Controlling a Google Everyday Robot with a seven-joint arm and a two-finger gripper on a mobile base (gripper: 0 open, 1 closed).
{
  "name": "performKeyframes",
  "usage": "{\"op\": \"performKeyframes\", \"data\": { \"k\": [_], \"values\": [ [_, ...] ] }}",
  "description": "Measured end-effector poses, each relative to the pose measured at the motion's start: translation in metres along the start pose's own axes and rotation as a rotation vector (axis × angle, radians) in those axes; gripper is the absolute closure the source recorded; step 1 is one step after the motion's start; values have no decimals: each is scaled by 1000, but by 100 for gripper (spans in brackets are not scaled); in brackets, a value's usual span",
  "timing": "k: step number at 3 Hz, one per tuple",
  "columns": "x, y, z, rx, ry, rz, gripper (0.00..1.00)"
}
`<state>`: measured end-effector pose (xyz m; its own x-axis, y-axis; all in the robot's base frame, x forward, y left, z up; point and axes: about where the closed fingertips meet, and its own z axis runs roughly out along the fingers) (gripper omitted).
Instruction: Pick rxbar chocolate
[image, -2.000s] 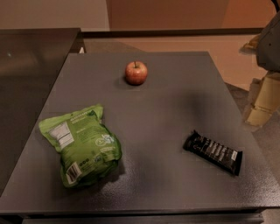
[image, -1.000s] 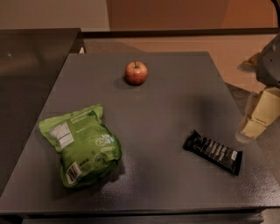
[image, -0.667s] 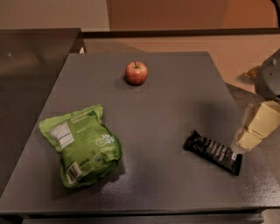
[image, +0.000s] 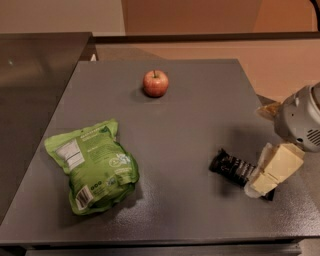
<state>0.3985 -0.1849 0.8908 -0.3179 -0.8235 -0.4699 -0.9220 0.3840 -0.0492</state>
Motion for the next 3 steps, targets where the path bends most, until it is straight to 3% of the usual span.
{"op": "performKeyframes", "data": {
  "k": [2, 3],
  "values": [
    [4, 14, 28, -40, -45, 34, 0],
    [10, 16, 35, -30, -44, 43, 0]
  ]
}}
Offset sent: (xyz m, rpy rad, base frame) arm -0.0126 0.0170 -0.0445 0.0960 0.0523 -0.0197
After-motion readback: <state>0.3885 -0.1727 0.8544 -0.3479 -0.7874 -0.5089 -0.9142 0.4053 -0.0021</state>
